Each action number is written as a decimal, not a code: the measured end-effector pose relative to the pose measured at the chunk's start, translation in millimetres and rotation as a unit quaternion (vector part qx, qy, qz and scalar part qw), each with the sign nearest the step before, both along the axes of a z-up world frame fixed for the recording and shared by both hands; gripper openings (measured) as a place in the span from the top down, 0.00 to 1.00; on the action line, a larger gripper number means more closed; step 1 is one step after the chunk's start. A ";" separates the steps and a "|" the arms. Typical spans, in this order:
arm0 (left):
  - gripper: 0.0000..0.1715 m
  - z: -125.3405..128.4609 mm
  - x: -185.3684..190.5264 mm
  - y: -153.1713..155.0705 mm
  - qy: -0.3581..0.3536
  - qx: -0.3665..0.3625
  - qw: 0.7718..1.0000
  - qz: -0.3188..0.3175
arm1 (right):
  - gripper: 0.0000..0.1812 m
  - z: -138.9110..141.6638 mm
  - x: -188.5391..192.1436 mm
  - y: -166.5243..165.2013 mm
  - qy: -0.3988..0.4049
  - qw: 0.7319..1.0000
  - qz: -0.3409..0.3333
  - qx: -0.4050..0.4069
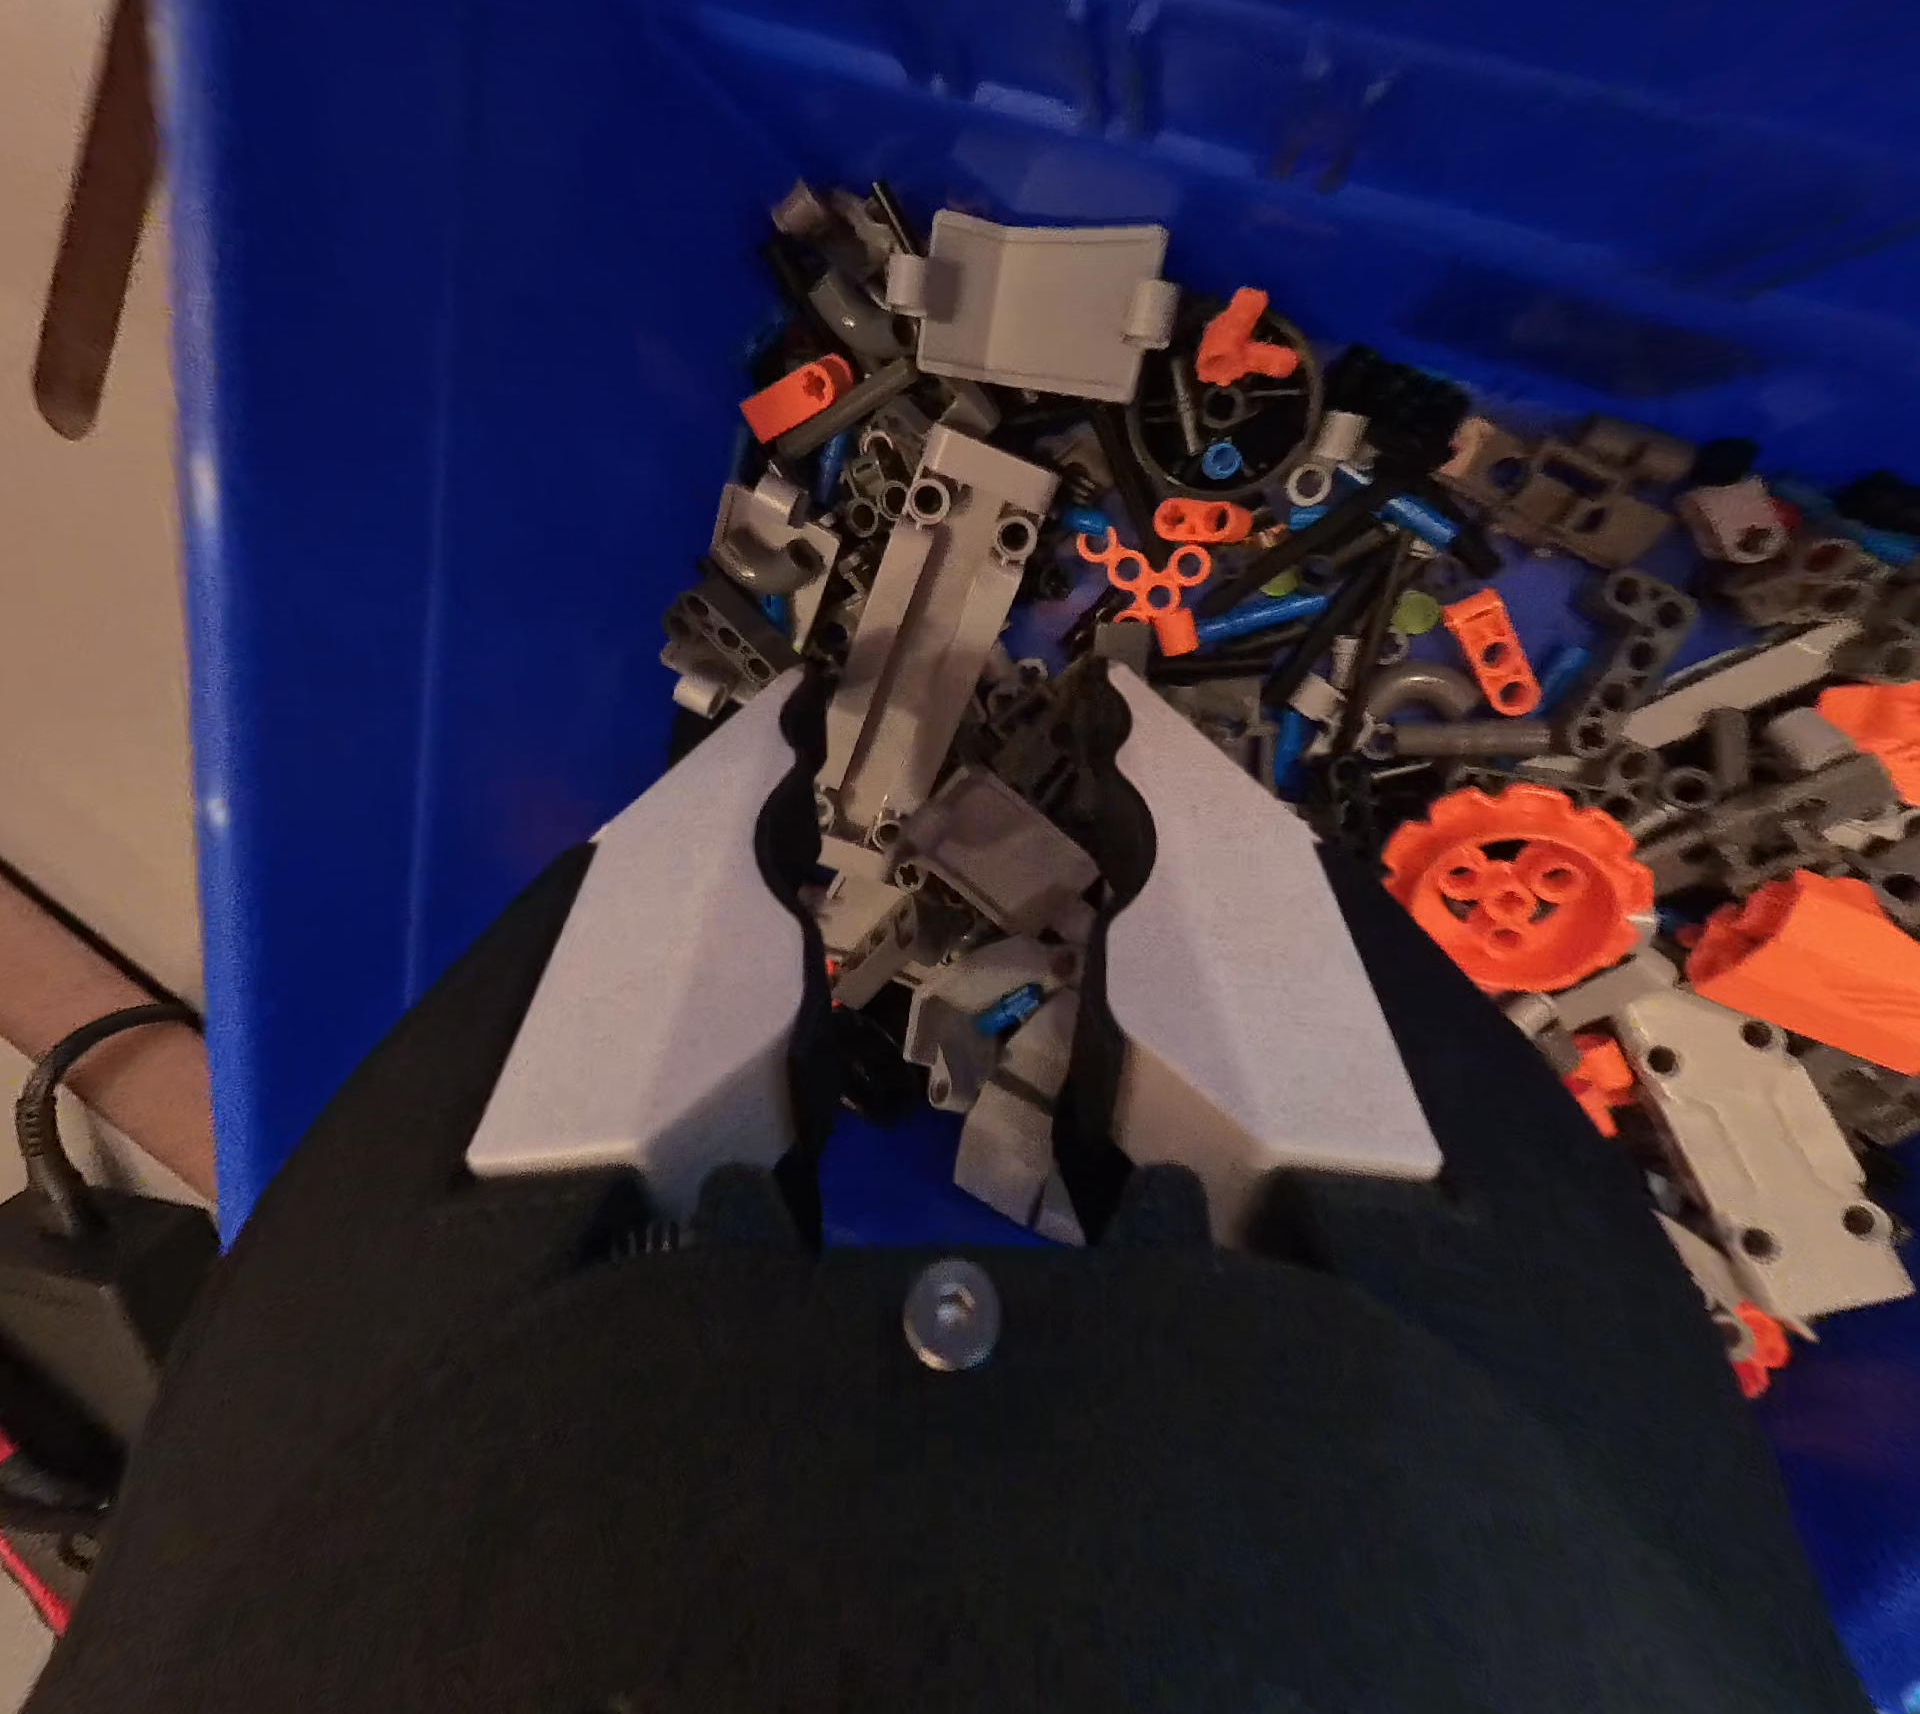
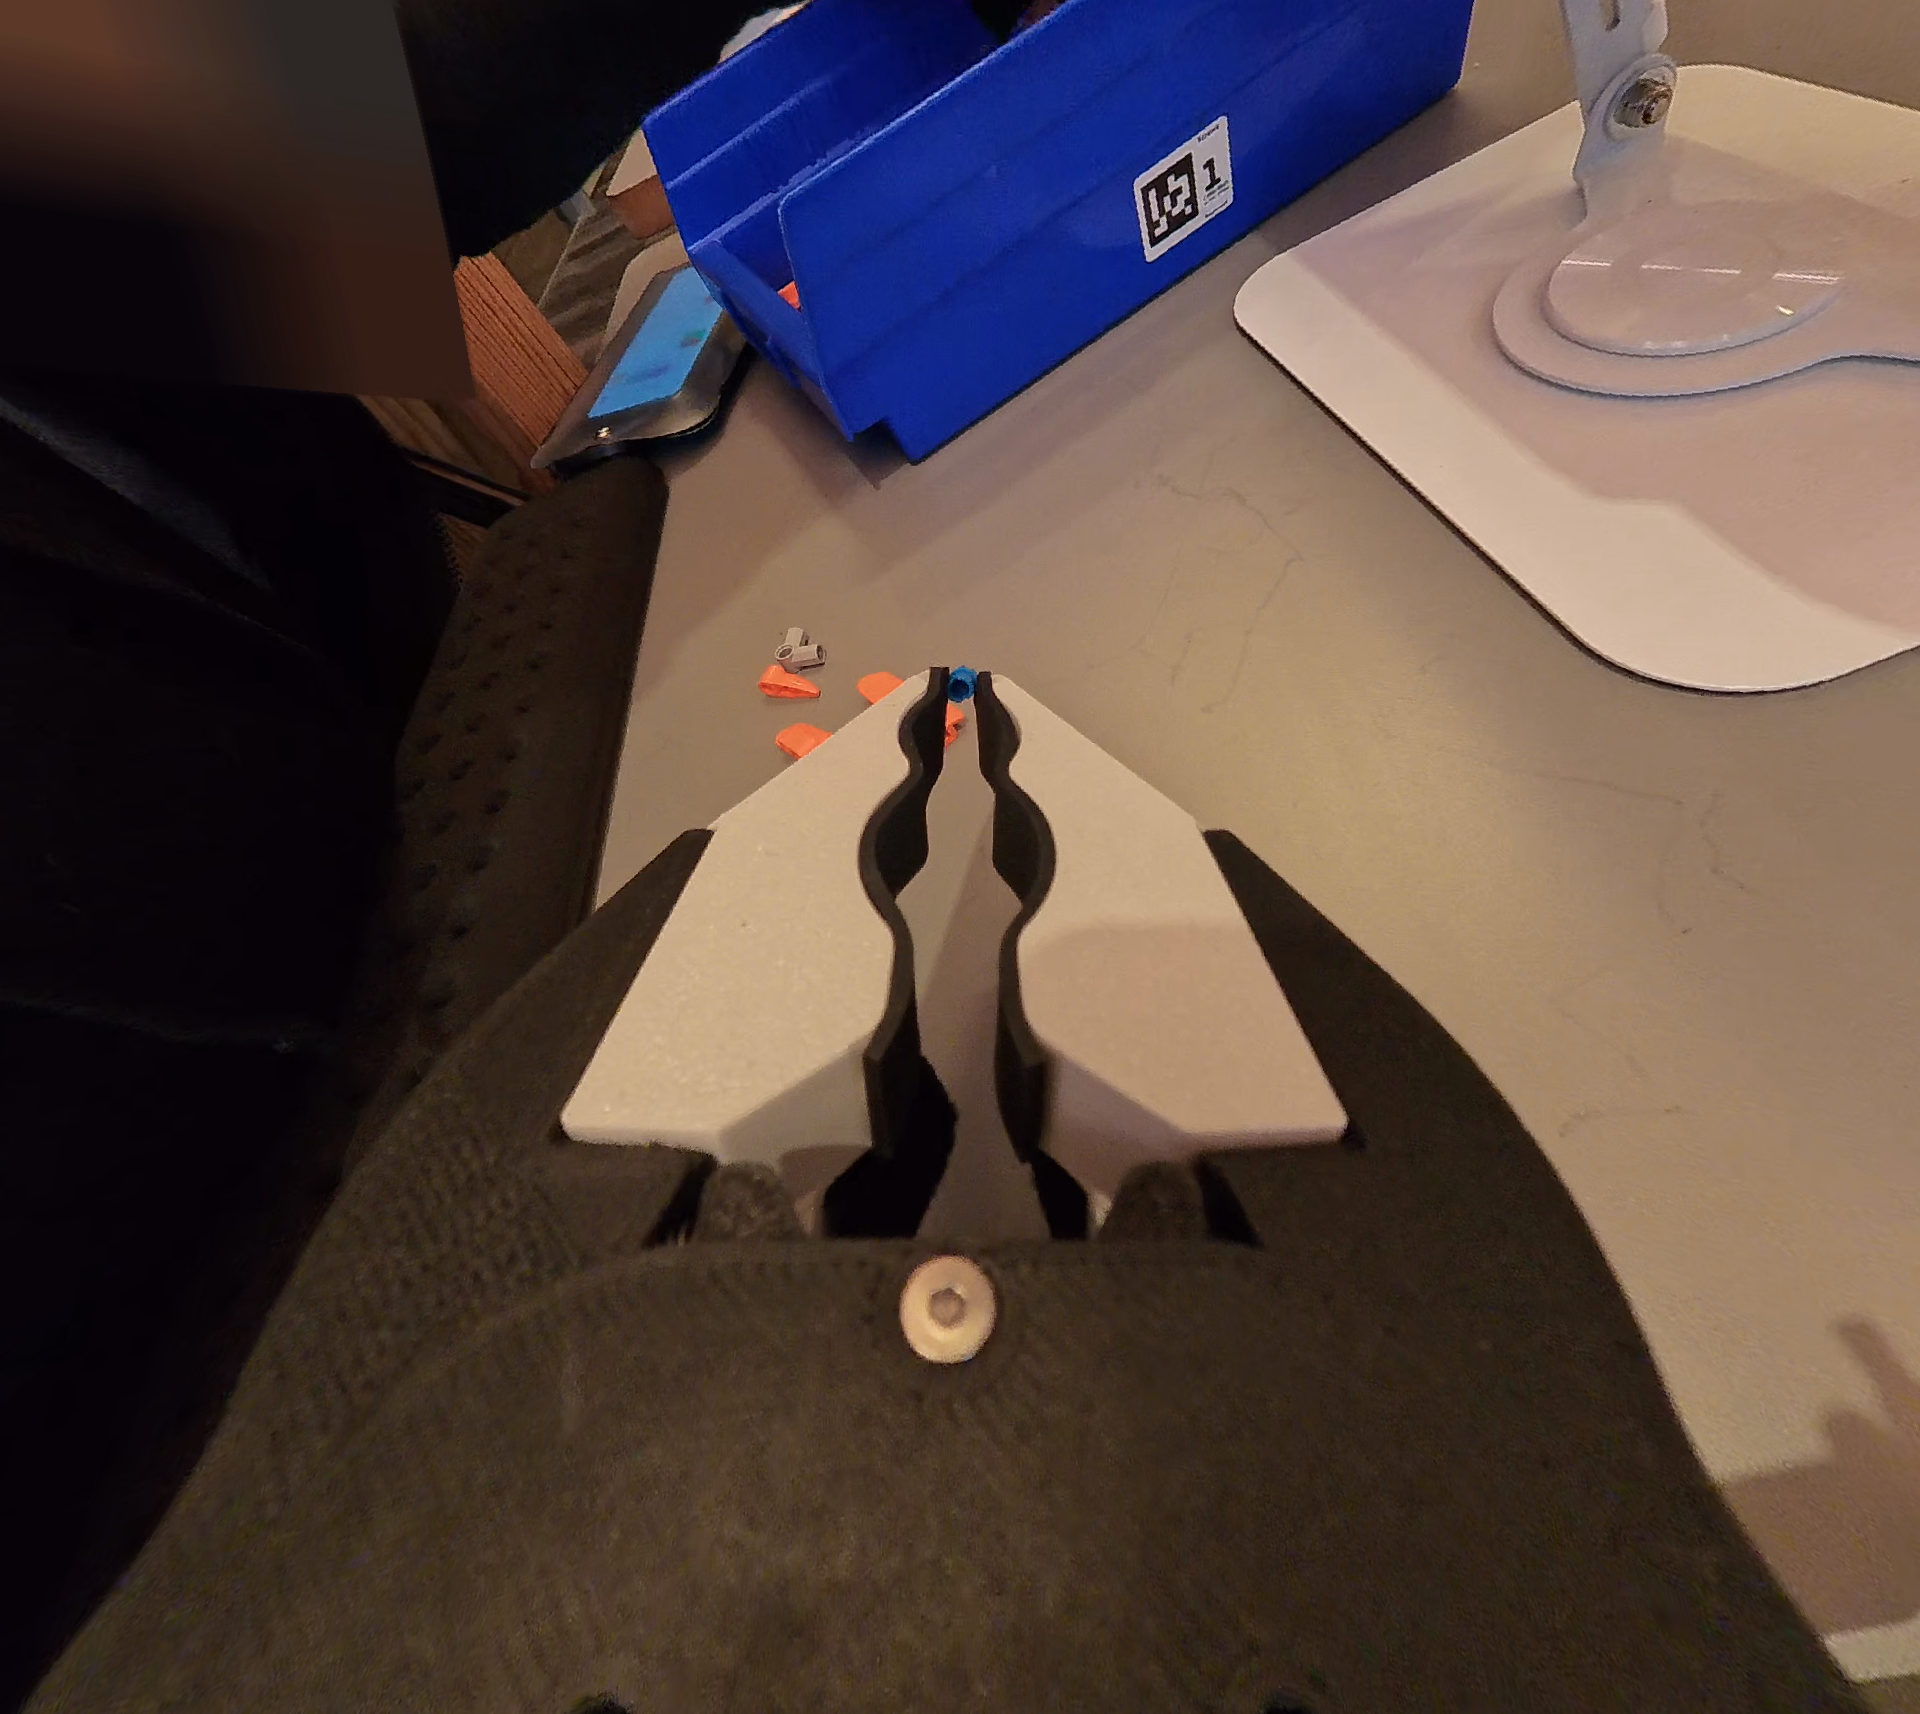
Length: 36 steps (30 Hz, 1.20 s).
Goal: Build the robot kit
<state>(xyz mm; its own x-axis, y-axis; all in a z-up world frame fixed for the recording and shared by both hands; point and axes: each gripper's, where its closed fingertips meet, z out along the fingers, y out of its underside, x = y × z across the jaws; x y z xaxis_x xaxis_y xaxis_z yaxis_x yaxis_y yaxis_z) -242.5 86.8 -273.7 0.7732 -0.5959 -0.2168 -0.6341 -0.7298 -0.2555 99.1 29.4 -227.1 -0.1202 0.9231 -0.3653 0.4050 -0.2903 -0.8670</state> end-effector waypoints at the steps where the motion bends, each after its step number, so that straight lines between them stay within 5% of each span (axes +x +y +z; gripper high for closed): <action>1: 0.72 -3.9 -0.4 1.8 0.000 -0.003 1.000 -0.001 | 0.99 0.2 0.1 0.0 0.001 1.000 0.000 0.000; 5: 0.85 -4.0 1.1 1.8 -0.005 -0.006 1.000 -0.006 | 0.98 -0.2 0.1 0.1 0.000 1.000 0.000 -0.002; 12: 0.85 0.5 7.2 -15.6 -0.002 -0.012 1.000 -0.018 | 0.99 0.2 0.3 0.0 0.000 1.000 0.000 0.000; 23: 0.85 8.7 46.5 -84.1 -0.063 -0.089 0.992 -0.071 | 0.99 -0.6 0.0 -0.6 -0.001 1.000 0.001 0.000; 25: 0.79 10.1 53.3 -93.3 -0.077 -0.096 0.989 -0.077 | 0.99 -0.1 0.0 -0.9 0.000 1.000 0.001 0.001; 27: 0.72 15.4 55.5 -95.8 -0.083 -0.088 0.990 -0.076 | 0.99 0.2 0.0 -0.8 0.000 1.000 0.001 0.001; 36: 0.74 29.8 10.3 -73.0 -0.040 -0.022 0.999 -0.007 | 0.99 0.7 0.1 -0.5 0.000 1.000 0.000 0.003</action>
<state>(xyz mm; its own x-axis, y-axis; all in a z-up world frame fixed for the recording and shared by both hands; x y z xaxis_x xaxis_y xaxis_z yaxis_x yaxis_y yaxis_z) -232.2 13.8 -243.9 0.7792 -0.6135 -0.1284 -0.6224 -0.7330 -0.2743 99.2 28.9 -226.5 -0.1209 0.9249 -0.3605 0.4047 -0.2857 -0.8687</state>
